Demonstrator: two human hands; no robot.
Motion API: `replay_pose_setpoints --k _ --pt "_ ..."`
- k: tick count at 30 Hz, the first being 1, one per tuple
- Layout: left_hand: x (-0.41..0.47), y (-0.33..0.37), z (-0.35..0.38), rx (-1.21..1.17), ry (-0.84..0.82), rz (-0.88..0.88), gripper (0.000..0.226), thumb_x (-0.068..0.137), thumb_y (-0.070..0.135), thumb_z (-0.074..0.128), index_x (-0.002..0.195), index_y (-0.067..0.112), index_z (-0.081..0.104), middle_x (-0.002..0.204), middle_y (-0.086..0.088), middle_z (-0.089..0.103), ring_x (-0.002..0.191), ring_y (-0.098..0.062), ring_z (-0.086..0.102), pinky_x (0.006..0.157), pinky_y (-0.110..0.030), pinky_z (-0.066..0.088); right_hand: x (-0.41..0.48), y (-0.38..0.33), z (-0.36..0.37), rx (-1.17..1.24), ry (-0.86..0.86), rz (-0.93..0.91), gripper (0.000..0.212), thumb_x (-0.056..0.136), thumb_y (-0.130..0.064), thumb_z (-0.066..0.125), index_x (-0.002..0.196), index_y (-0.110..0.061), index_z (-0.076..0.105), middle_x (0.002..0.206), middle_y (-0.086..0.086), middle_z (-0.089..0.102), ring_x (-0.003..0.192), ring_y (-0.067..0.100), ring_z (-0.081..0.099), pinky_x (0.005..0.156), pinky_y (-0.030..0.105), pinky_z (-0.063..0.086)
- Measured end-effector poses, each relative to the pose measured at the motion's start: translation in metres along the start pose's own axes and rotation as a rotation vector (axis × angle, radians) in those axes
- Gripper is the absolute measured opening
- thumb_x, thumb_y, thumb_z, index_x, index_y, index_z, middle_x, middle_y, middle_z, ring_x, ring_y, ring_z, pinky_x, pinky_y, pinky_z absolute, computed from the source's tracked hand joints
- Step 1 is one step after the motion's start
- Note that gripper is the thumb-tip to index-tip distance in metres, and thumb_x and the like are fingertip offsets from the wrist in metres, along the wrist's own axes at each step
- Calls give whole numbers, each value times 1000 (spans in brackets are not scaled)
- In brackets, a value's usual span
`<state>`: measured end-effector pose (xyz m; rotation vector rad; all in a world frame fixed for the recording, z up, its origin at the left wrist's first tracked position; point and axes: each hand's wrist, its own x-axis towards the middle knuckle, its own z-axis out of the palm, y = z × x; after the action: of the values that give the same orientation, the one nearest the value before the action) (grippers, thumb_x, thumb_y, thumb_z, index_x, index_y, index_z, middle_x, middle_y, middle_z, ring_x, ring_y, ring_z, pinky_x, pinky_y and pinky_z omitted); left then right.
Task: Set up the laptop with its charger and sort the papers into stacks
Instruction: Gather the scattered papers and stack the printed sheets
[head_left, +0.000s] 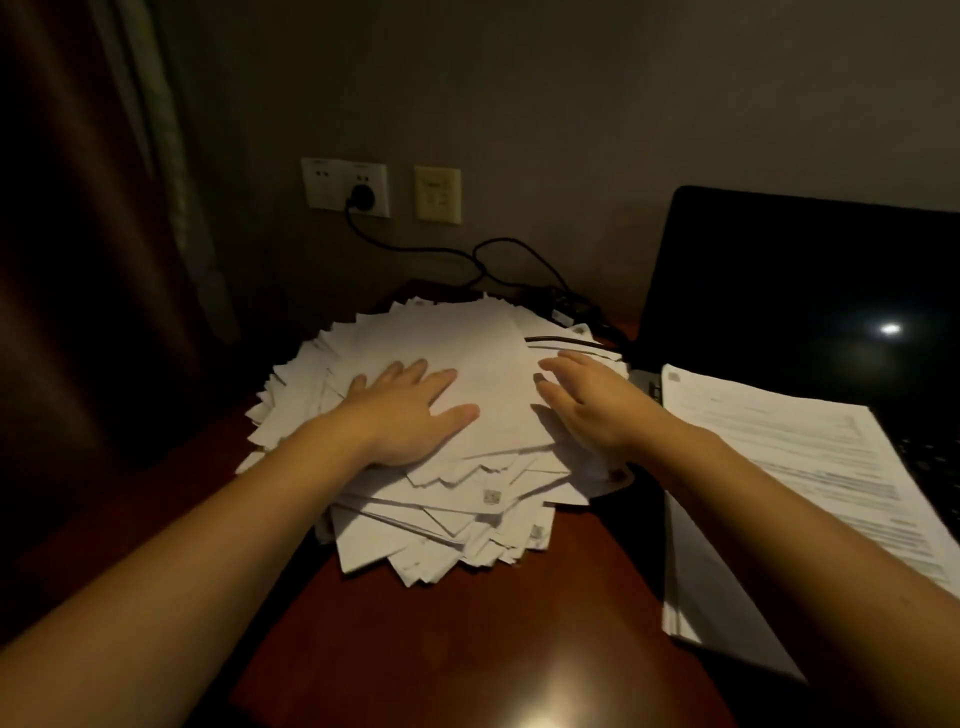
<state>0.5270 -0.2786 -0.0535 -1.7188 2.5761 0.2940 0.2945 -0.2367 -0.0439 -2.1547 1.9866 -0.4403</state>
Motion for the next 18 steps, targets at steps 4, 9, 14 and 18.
replay_pose_setpoints --k 4,9,14,18 --pt "-30 -4 3 22 13 -17 78 91 80 17 159 42 6 169 4 2 155 -23 3 122 -52 7 -3 -18 9 29 -101 42 42 104 -46 38 129 -15 52 133 9 56 116 26 53 96 39 42" --pt "-65 0 1 91 123 -7 73 90 80 27 153 42 25 159 4 31 142 -22 31 113 -45 28 -36 -42 11 -116 -100 73 48 99 -59 40 130 -23 50 122 3 60 98 19 56 78 30 43" --pt "-56 -14 -1 15 80 -31 82 85 86 25 155 48 10 166 -1 16 152 -26 13 120 -53 12 -44 -41 2 -82 -19 94 67 88 -72 46 139 -29 47 127 3 61 107 19 59 88 36 53" --pt "-67 -9 1 30 -64 -62 88 83 89 20 157 48 -4 169 -4 -3 155 -30 0 122 -56 6 -44 -39 9 -85 -134 122 86 85 -80 37 152 -30 25 151 7 39 133 28 42 104 43 41"
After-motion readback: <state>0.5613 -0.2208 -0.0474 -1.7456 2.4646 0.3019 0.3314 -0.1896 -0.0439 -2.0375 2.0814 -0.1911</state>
